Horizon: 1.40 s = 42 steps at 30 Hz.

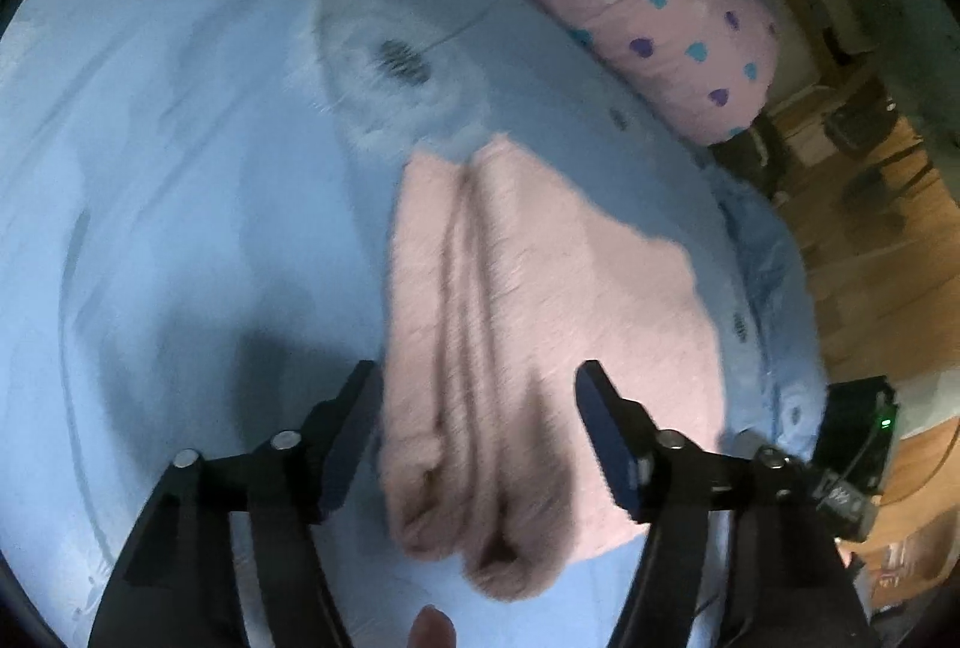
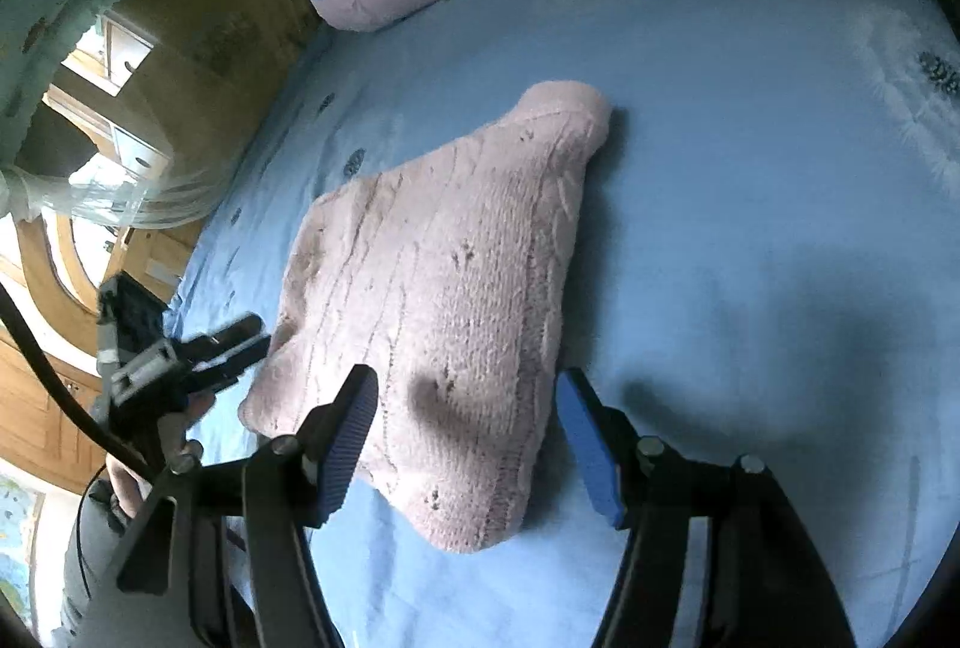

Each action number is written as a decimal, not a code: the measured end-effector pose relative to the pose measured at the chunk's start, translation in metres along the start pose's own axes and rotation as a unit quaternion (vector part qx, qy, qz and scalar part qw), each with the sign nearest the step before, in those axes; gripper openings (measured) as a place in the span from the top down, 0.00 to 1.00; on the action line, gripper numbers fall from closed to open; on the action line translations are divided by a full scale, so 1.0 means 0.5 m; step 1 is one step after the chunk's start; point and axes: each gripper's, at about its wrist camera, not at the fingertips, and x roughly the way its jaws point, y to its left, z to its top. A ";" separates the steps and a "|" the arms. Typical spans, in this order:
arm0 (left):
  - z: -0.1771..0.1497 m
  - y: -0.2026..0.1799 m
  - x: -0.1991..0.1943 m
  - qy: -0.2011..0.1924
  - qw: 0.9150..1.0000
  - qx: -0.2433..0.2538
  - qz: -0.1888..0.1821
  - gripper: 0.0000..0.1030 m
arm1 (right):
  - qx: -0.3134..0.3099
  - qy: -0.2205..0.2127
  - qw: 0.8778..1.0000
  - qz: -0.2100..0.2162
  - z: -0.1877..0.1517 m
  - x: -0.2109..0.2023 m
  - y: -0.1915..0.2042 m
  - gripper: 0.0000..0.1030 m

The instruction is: Fold small clothes

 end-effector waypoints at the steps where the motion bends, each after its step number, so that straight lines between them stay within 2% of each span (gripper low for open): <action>1: 0.004 -0.008 0.005 0.000 1.000 0.005 -0.003 0.37 | 0.000 0.003 1.000 -0.004 -0.002 0.003 0.000 0.36; 3: 0.012 -0.027 0.020 0.004 1.000 0.025 0.002 0.37 | 0.001 0.005 1.000 -0.012 -0.003 0.008 -0.003 0.36; 6: 0.024 -0.050 0.036 -0.011 0.998 0.056 0.016 0.37 | 0.003 0.012 1.000 -0.017 -0.004 0.011 -0.005 0.36; 9: 0.037 -0.062 0.071 0.010 0.997 0.066 0.035 0.39 | 0.002 0.015 1.000 -0.026 -0.008 0.012 -0.005 0.36; 10: 0.038 -0.064 0.081 0.017 0.996 0.070 0.043 0.43 | 0.001 0.016 0.999 -0.028 -0.011 0.011 -0.005 0.36; 11: 0.039 -0.067 0.089 0.018 0.995 0.078 0.056 0.57 | -0.004 0.014 0.999 -0.034 -0.013 0.009 -0.001 0.36; 12: 0.037 -0.072 0.097 0.015 0.992 0.093 0.086 0.82 | -0.011 0.010 0.999 -0.040 -0.014 0.005 0.006 0.36; 13: 0.037 -0.076 0.100 0.011 0.989 0.104 0.107 0.88 | -0.023 0.003 0.999 -0.046 -0.018 -0.001 0.016 0.36; 16: 0.037 -0.080 0.093 0.003 0.988 0.108 0.110 0.88 | -0.069 -0.014 0.995 -0.075 -0.033 -0.017 0.061 0.36; 18: 0.038 -0.080 0.089 0.012 0.987 0.109 0.114 0.84 | -0.137 -0.036 0.985 -0.103 -0.054 -0.037 0.109 0.36; 20: 0.038 -0.075 0.088 0.036 0.988 0.109 0.105 0.77 | -0.266 -0.058 0.950 -0.152 -0.104 -0.045 0.183 0.36; 21: 0.041 -0.069 0.085 0.054 0.988 0.108 0.093 0.72 | -0.332 -0.065 0.926 -0.167 -0.136 -0.043 0.218 0.36; 22: 0.042 -0.064 0.079 0.063 0.989 0.105 0.087 0.72 | -0.400 -0.077 0.896 -0.176 -0.181 -0.036 0.257 0.36; 23: 0.043 -0.058 0.068 0.067 0.989 0.101 0.088 0.72 | -0.430 -0.083 0.882 -0.175 -0.207 -0.028 0.279 0.36; 24: 0.043 -0.050 0.050 0.067 0.989 0.094 0.094 0.72 | -0.446 -0.085 0.874 -0.171 -0.224 -0.017 0.298 0.36; 26: 0.036 -0.034 0.003 0.068 0.989 0.074 0.109 0.72 | -0.464 -0.081 0.867 -0.159 -0.246 0.015 0.333 0.36; 28: 0.019 -0.024 -0.047 0.058 0.986 0.074 0.136 0.72 | -0.485 -0.081 0.857 -0.155 -0.257 0.058 0.367 0.36; 30: -0.001 -0.010 -0.094 0.044 0.986 0.068 0.143 0.69 | -0.519 -0.079 0.837 -0.156 -0.269 0.118 0.404 0.36; 31: -0.007 0.000 -0.112 0.039 0.988 0.060 0.134 0.67 | -0.541 -0.084 0.824 -0.145 -0.278 0.151 0.420 0.34; 32: -0.013 0.015 -0.129 0.037 0.990 0.053 0.121 0.65 | -0.552 -0.091 0.816 -0.146 -0.284 0.176 0.429 0.30; 34: -0.027 0.049 -0.148 0.046 0.991 0.044 0.116 0.64 | -0.574 -0.108 0.792 -0.177 -0.292 0.231 0.446 0.32; 35: -0.032 0.062 -0.148 0.049 0.991 0.042 0.121 0.64 | -0.579 -0.119 0.784 -0.192 -0.290 0.248 0.453 0.36; 36: -0.035 0.072 -0.147 0.051 0.990 0.039 0.126 0.64 | -0.575 -0.125 0.785 -0.193 -0.281 0.253 0.455 0.64; 37: -0.041 0.089 -0.147 0.054 0.989 0.032 0.133 0.64 | -0.560 -0.130 0.797 -0.184 -0.265 0.248 0.454 0.82; 40: -0.048 0.136 -0.148 0.069 0.988 0.007 0.135 0.64 | -0.493 -0.137 0.847 -0.145 -0.209 0.212 0.438 0.82; 42: -0.052 0.155 -0.147 0.075 0.988 -0.004 0.135 0.64 | -0.470 -0.131 0.862 -0.139 -0.189 0.196 0.423 0.83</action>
